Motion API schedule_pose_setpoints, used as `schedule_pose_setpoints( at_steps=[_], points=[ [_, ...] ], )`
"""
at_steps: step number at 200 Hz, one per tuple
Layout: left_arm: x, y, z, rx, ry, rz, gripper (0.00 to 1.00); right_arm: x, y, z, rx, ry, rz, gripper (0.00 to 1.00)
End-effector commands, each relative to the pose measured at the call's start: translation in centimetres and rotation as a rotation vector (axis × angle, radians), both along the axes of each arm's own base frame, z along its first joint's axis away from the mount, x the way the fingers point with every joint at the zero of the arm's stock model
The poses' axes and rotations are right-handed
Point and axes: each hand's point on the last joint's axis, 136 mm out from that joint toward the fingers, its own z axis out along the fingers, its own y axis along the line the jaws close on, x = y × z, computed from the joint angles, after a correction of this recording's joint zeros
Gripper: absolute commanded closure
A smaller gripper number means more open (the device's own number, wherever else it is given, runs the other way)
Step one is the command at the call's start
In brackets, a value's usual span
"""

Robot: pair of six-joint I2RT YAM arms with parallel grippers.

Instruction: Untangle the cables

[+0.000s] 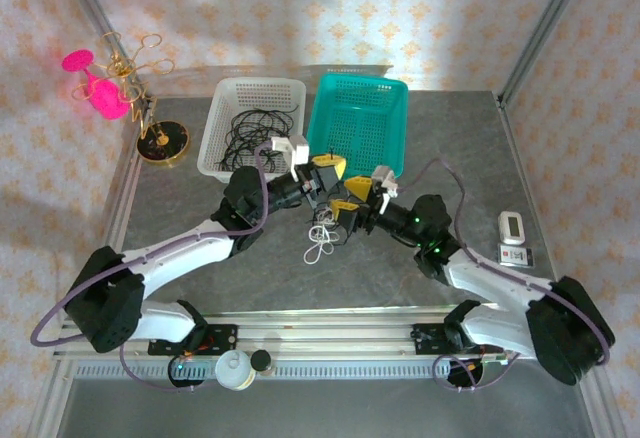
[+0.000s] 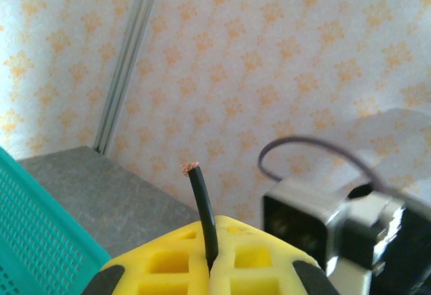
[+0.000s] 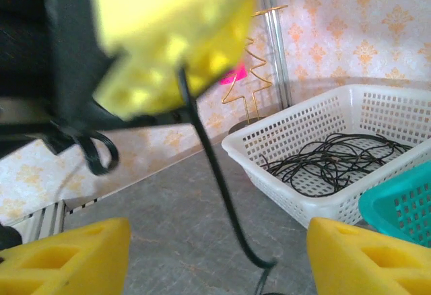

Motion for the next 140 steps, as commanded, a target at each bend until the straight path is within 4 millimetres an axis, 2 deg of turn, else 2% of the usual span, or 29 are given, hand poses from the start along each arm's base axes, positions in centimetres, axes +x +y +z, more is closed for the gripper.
schedule_pose_setpoints(
  at_steps=[1,45,77,96,115,140],
  points=[
    [-1.1,0.0,4.3,-0.067,-0.046,-0.017,1.0,0.8,0.6,3.2,0.072,-0.13,0.0,0.33],
    [-2.9,-1.1,7.2,-0.113,-0.075,-0.075,1.0,2.5,3.1,-0.3,0.064,-0.04,0.062,0.45],
    [-3.4,-0.3,9.9,-0.141,-0.114,-0.044,1.0,3.7,4.8,-5.7,-0.018,0.08,0.038,0.54],
    [-2.8,0.4,11.6,-0.159,-0.111,0.013,1.0,4.3,4.8,-9.0,-0.06,0.149,-0.036,0.61],
    [-2.6,1.2,13.4,-0.18,-0.12,0.061,1.0,4.9,4.5,-11.5,-0.088,0.195,-0.117,0.63],
    [-2.1,2.2,15.3,-0.204,-0.128,0.12,1.0,5.9,3.5,-13.1,-0.072,0.248,-0.206,0.63]
  ],
)
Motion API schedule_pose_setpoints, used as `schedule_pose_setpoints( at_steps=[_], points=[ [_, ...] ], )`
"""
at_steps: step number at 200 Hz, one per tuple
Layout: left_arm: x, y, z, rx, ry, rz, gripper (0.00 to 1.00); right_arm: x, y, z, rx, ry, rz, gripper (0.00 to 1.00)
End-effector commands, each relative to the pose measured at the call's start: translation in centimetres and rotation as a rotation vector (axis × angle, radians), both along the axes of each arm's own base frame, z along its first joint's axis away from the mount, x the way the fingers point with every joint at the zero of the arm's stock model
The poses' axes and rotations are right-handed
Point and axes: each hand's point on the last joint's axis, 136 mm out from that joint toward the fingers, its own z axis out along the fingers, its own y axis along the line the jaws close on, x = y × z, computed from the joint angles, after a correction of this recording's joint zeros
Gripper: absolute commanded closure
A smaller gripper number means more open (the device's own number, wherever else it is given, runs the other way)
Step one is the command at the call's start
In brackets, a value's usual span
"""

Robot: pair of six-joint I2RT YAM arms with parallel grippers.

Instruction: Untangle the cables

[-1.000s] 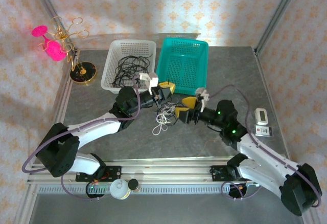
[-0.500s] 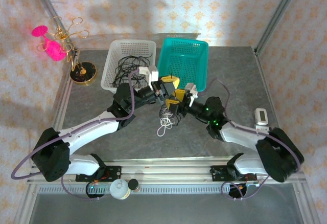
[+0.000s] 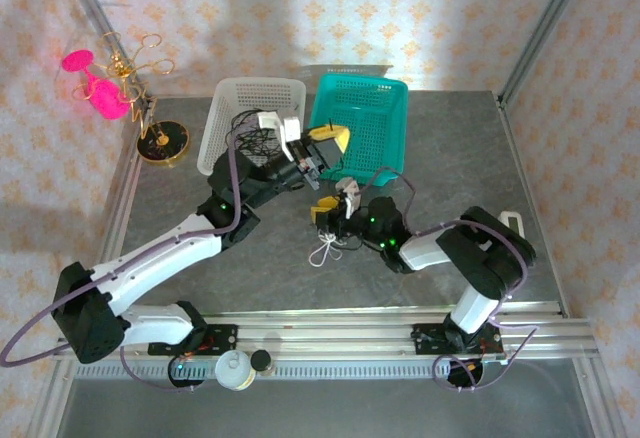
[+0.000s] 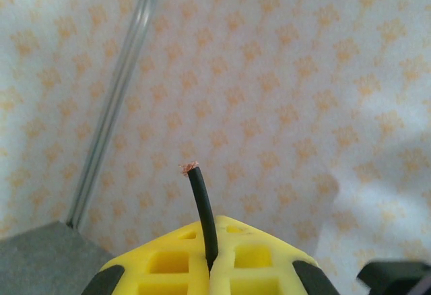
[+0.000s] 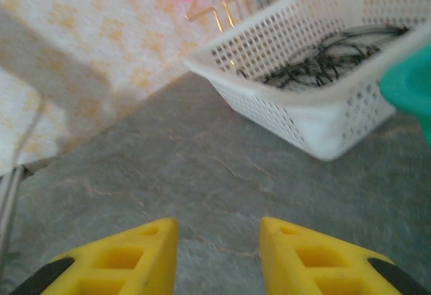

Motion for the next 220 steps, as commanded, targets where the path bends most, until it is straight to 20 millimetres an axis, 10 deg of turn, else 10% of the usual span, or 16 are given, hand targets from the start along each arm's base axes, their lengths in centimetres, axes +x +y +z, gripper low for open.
schedule_pose_setpoints(
  at_steps=[1,99,220],
  points=[
    [-0.1,1.7,3.8,-0.053,-0.034,0.08,1.0,1.9,-1.5,-0.1,0.034,-0.002,-0.152,0.63],
    [-0.1,3.3,10.3,-0.078,-0.091,0.166,1.0,3.9,-2.2,-1.1,-0.005,0.057,-0.268,1.0],
    [-3.1,4.0,16.1,-0.178,-0.323,0.121,1.0,3.7,-2.0,-0.9,-0.017,0.05,-0.252,1.0]
  ],
)
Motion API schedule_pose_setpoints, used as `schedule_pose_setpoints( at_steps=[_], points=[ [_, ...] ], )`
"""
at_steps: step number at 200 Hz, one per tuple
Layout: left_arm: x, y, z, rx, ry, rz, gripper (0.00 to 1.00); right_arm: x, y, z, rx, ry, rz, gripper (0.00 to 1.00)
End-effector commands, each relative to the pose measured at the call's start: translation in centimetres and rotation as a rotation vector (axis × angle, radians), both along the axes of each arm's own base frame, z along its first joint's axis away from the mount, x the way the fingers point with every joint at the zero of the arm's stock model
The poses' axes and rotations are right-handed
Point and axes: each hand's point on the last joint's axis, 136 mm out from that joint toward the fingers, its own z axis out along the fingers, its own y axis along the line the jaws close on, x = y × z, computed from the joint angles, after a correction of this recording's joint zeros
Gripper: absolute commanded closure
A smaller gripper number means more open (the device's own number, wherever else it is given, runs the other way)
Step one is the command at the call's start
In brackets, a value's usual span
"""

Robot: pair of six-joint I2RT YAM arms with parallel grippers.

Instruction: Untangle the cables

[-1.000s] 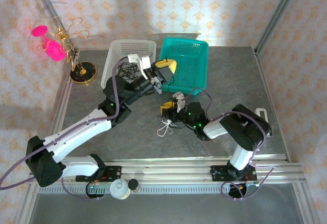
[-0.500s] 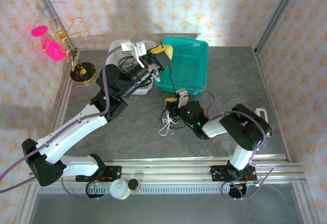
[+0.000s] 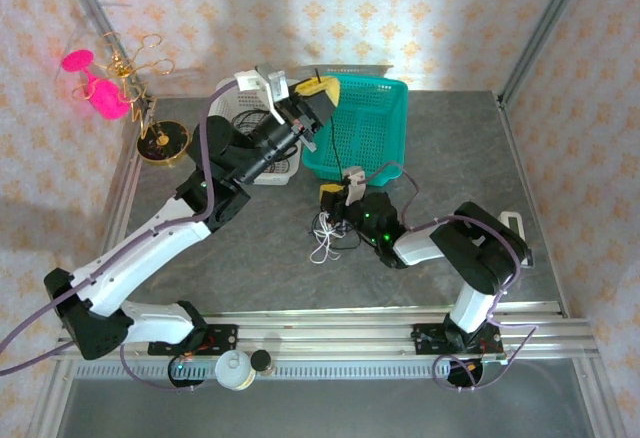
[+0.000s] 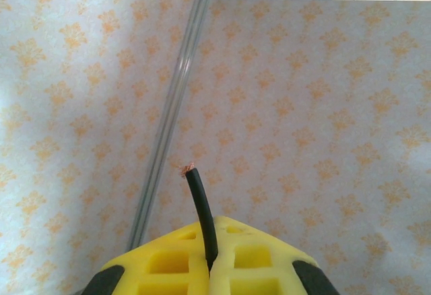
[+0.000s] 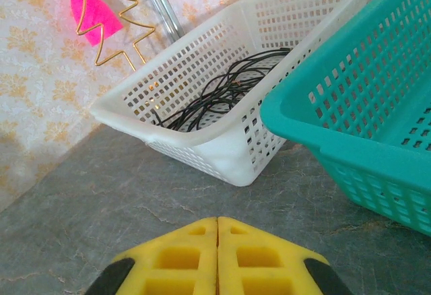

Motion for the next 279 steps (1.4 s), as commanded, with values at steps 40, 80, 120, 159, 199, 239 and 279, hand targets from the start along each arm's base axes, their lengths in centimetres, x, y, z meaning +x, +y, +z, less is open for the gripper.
schedule_pose_setpoints(
  at_steps=[40,80,120,159,199,239,279],
  points=[
    [-3.0,1.4,7.8,-0.106,-0.225,-0.014,1.0,-1.2,-2.0,-2.6,-0.065,0.083,-0.053,0.91],
    [-1.6,0.7,8.3,-0.094,-0.184,0.003,1.0,-1.3,-2.8,-3.5,-0.101,0.104,-0.078,0.83],
    [-0.1,1.0,9.9,-0.043,-0.172,0.096,1.0,-1.2,-2.3,-3.7,-0.121,0.105,-0.057,0.85],
    [0.2,2.3,12.7,-0.038,-0.215,0.167,1.0,-1.2,-1.9,-3.9,-0.131,0.102,-0.039,0.85],
    [0.0,2.9,15.7,-0.044,-0.282,0.189,1.0,-1.2,-1.6,-3.2,-0.131,0.106,-0.024,0.67],
    [0.9,3.3,16.2,-0.044,-0.298,0.215,1.0,-2.0,-2.1,0.9,-0.073,0.075,-0.023,0.56],
    [0.7,3.9,16.5,-0.05,-0.312,0.229,1.0,-3.8,-3.5,4.8,-0.132,0.005,0.003,0.46]
  ],
)
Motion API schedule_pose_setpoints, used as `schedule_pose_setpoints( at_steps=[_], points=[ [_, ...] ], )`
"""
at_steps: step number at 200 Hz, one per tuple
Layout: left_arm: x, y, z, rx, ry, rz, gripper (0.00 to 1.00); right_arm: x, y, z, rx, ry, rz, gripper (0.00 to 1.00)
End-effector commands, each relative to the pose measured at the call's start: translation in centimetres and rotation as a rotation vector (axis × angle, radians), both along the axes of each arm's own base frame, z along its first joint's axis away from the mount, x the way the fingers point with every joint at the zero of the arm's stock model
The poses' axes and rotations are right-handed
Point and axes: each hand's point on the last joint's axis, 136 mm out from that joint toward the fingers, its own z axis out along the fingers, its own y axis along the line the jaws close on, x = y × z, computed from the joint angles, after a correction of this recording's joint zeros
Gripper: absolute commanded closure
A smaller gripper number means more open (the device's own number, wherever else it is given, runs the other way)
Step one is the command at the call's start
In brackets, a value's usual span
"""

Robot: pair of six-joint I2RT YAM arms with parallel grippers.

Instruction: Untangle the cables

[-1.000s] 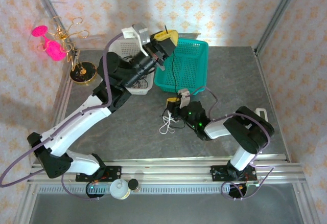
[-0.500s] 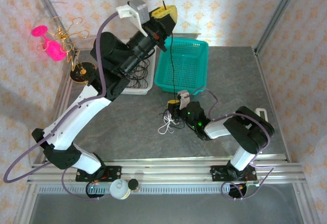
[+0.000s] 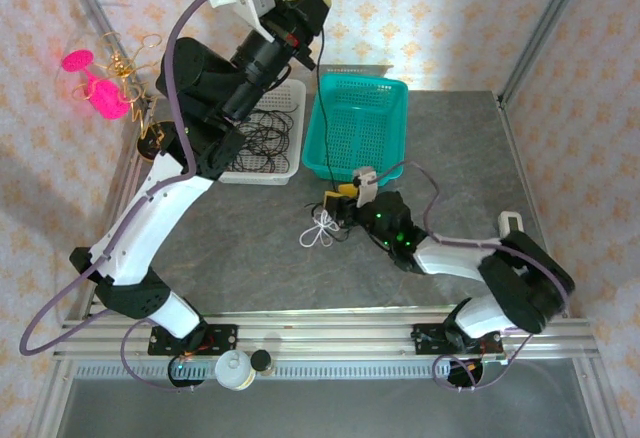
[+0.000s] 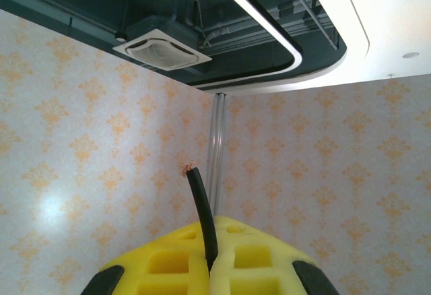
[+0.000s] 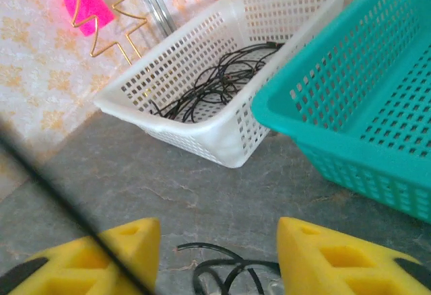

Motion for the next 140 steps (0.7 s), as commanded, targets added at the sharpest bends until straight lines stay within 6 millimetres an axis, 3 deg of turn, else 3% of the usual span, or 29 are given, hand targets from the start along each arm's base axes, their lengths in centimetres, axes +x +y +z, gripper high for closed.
schedule_pose_setpoints(
  at_steps=[1,20,47,88,116,140],
  points=[
    [-1.4,1.5,2.2,-0.036,-0.072,0.015,1.0,-1.1,-0.8,1.5,-0.073,-0.024,0.026,0.46],
    [-1.3,1.3,1.7,-0.027,-0.057,0.006,1.0,-2.0,-0.9,3.5,-0.115,-0.056,0.068,0.38],
    [-1.1,0.6,-0.2,-0.023,-0.016,-0.039,1.0,-2.7,-1.1,10.0,-0.096,-0.19,0.09,0.29],
    [-1.4,1.1,-3.1,-0.043,0.043,-0.056,1.0,-1.8,1.4,15.6,-0.07,-0.29,0.218,0.27],
    [-1.5,2.2,-4.3,-0.063,0.082,-0.033,1.0,0.5,2.9,15.9,-0.002,-0.248,0.31,0.35],
    [-1.7,2.6,-5.0,-0.06,0.107,-0.026,1.0,-1.0,5.1,16.0,0.042,-0.279,0.49,0.43]
  ],
)
